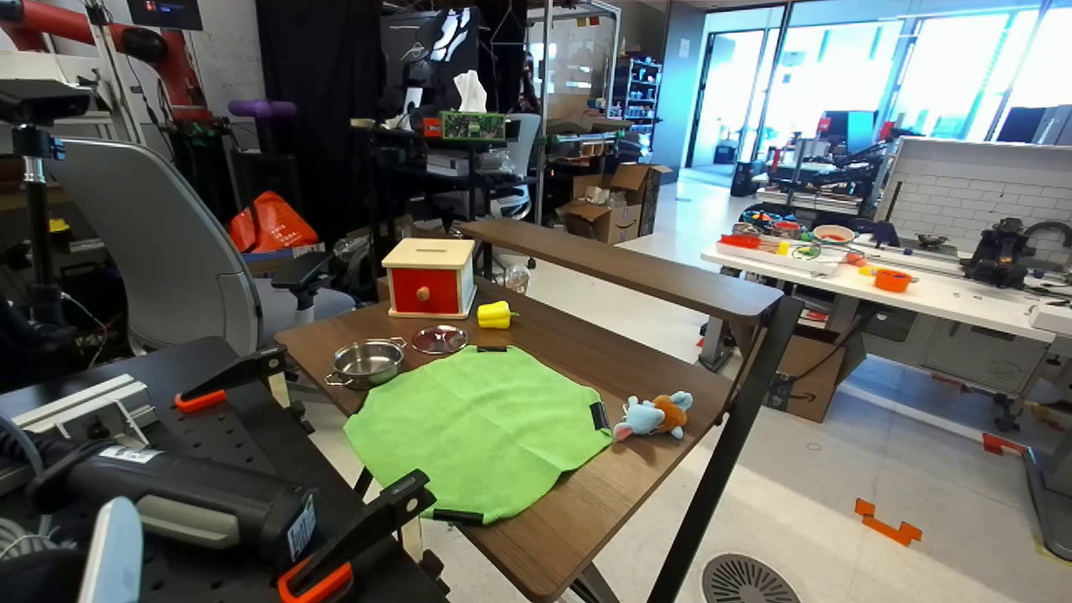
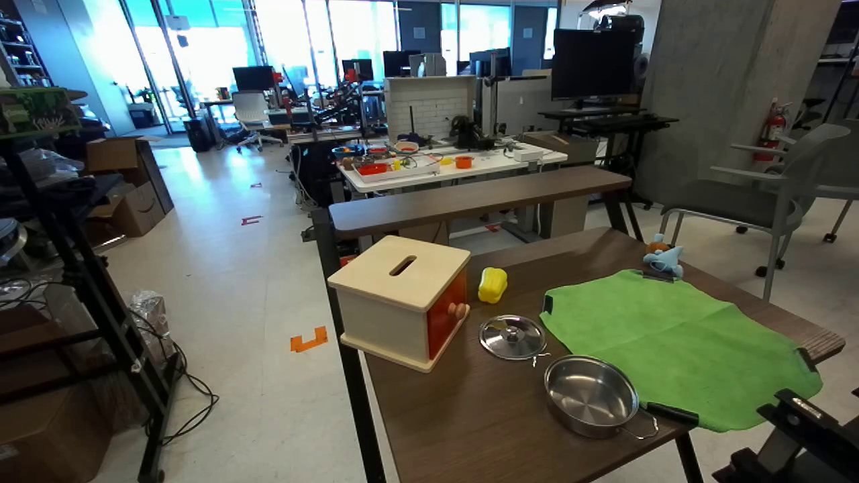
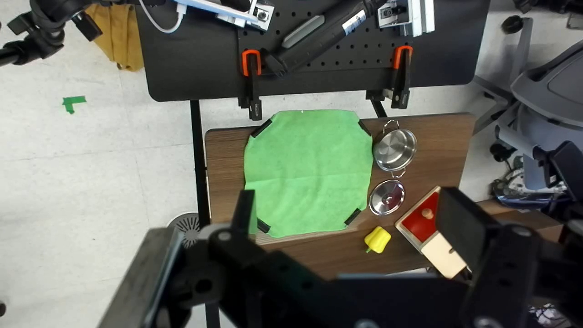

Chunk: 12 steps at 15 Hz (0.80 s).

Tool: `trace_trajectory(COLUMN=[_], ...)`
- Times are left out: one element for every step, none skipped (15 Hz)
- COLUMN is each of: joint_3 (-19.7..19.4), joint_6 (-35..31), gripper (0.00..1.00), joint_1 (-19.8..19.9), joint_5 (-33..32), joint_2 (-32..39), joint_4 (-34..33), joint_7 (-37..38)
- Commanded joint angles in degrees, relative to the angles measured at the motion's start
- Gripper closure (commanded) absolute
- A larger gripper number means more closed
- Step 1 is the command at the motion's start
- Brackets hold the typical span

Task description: Put the doll in the pot

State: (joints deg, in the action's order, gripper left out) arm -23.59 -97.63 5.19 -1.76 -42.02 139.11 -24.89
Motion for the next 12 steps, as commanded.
trace_trajectory(joint_3=[0.99,1.22,1.43,1.76,2.27,2.95,3.64,4.48,5.29,6.22,7.02,7.74], joint_6=[-1.04,-2.11,-3.35,-5.57,-8.17,-10.68,-13.39,-15.91,-18.53,-21.42,-24.43,-27.98], gripper=[0.0,0.0,0.0,0.0,0.0,0.0,0.0,0.0,0.0,0.0,0.0,0.0], joint_1=[1.06,0.86,0.7,0.35,0.19,-0.1,-0.3,-0.73,-0.98,-1.38,-1.63,-2.11], joint_5=[1.2,1.73,2.35,3.18,4.26,5.31,6.47,7.77,9.09,10.39,11.69,13.23], joint_2=[0.88,1.58,2.2,3.38,4.66,6.53,8.18,10.68,13.14,16.68,19.9,24.22], joint_4=[-0.08,-0.14,-0.16,-0.27,-0.33,-0.78,-1.08,-1.85,-2.48,-3.66,-4.63,-6.25], joint_7=[0.26,1.08,1.92,2.89,4.27,5.71,6.91,8.28,9.43,10.92,12.33,13.87])
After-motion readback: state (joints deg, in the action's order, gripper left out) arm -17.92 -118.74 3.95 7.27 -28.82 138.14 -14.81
